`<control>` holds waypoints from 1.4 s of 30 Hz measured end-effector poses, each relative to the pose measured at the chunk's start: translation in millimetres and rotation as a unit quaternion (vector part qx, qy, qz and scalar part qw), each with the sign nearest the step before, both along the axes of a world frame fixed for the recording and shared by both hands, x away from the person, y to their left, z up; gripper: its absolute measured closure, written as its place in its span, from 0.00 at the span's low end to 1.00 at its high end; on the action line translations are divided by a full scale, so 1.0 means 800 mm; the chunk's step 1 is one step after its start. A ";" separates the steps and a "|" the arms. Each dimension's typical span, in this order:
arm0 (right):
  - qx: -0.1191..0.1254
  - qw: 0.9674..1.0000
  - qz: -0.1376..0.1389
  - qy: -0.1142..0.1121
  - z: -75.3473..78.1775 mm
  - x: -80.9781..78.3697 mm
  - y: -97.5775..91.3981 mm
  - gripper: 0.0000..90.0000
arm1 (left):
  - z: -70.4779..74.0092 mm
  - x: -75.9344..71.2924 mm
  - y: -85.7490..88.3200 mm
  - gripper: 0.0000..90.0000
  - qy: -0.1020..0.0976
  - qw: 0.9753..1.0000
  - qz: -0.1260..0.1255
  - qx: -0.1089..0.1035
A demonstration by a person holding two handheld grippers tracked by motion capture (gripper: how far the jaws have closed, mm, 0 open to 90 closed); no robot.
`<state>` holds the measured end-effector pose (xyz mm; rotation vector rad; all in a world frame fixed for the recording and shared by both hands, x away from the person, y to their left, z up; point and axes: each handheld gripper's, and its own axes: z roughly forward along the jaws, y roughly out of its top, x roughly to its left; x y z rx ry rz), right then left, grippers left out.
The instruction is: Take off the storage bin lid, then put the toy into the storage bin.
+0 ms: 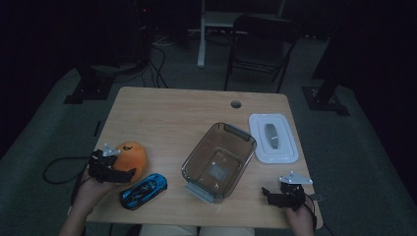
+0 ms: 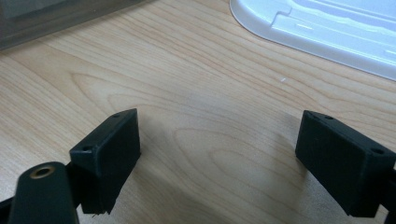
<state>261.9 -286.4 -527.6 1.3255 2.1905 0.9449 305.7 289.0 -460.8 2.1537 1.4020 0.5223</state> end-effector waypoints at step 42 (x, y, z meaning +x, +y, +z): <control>0.002 1.000 -0.001 0.003 0.000 0.005 0.002 0.14 | 0.004 -0.005 0.014 0.67 -0.039 0.999 -0.009 -0.025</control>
